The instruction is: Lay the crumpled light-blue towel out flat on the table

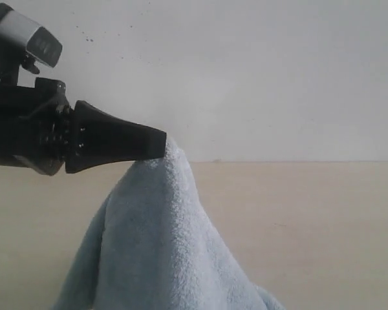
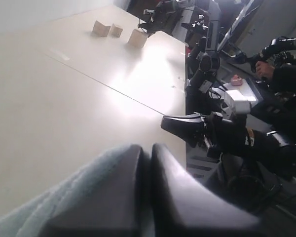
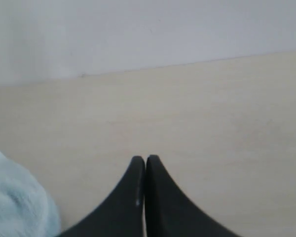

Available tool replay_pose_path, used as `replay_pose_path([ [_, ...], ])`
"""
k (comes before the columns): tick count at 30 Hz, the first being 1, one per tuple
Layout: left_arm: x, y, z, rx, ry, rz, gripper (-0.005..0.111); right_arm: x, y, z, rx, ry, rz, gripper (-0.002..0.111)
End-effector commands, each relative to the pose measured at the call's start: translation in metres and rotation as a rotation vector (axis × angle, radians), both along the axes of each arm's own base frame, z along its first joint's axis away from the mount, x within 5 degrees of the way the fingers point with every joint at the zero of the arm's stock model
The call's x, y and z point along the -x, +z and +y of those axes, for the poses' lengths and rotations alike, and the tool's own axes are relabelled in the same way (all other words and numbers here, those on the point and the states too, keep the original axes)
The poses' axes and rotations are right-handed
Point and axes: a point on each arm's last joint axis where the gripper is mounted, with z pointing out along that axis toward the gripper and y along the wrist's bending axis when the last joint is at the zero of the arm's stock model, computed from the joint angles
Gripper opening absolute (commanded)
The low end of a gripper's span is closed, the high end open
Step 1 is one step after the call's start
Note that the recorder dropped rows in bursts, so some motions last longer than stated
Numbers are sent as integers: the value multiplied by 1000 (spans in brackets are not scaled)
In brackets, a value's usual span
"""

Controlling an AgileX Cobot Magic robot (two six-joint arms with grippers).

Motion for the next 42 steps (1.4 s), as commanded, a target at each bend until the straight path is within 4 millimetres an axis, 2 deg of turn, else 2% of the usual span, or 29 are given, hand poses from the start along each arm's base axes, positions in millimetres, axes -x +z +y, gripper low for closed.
replay_pose_path([
  [1, 7, 9, 1, 4, -26, -106, 4, -1, 17, 1, -658, -49, -101, 0],
  [2, 9, 9, 1, -8, -33, -118, 4, -1, 20, 1, -888, -63, -101, 0],
  [3, 9, 9, 1, -13, -35, -120, 4, -1, 20, 1, -952, -66, -97, 0],
  [7, 16, 16, 3, -21, -40, -154, 4, -1, 20, 1, -1017, -66, -81, 0],
  [8, 16, 17, 3, -20, -40, -158, 4, -1, 20, 3, -1334, -76, -19, 0],
  [9, 17, 17, 3, -20, -40, -160, 4, -1, 21, 4, -1521, -83, 16, 0],
  [10, 17, 18, 3, -15, -39, -168, 4, 3, 40, 4, -1585, -36, -13, 0],
  [11, 16, 18, 3, -7, -38, -184, 4, 10, 70, 4, -1486, 39, -100, 0],
  [12, 16, 20, 3, 11, -31, -185, 4, 24, 109, 3, -1268, 117, -259, 0],
  [13, 16, 20, 3, 15, -30, -183, 4, 38, 137, 1, -1044, 142, -411, 0],
  [14, 16, 20, 3, 15, -30, -183, 4, 49, 169, -2, -637, 107, -579, 0],
  [15, 16, 20, 3, 15, -30, -183, 4, 47, 184, -2, -279, 54, -646, 0],
  [16, 16, 20, 3, 12, -31, -184, 4, 32, 194, 0, 44, 8, -639, 0],
  [17, 16, 20, 3, 8, -33, -185, 4, 9, 193, 0, 190, -14, -573, 0],
  [18, 16, 18, 3, -7, -39, -189, 4, -23, 184, 1, 284, -17, -458, 0],
  [19, 17, 17, 3, -24, -46, -193, 4, -48, 173, 1, 279, -19, -357, 0],
  [21, 18, 14, 4, -59, -61, -202, 4, -85, 152, 4, 149, 1, -177, 0],
  [23, 20, 7, 5, -98, -77, -198, 4, -112, 129, 13, -4, 58, 4, 0],
  [25, 22, 0, 5, -107, -80, -174, 4, -133, 98, 30, -79, 213, 238, 0],
  [27, 20, -5, 6, -120, -45, -163, 4, -144, 66, 52, -130, 457, 523, 0],
  [30, 16, -8, 7, -130, 0, -158, 4, -154, 27, 68, -156, 747, 901, 0],
  [33, 16, -8, 7, -130, 7, -159, 4, -160, -10, 68, -140, 887, 1189, 0],
  [35, 16, -8, 7, -130, 7, -159, 4, -160, -33, 65, -171, 865, 1370, 0],
  [38, 16, -8, 7, -130, 7, -159, 4, -163, -52, 66, -226, 840, 1454, 0],
  [42, 18, -8, 6, -122, -15, -155, 4, -169, -57, 66, -222, 839, 1439, 1],
])
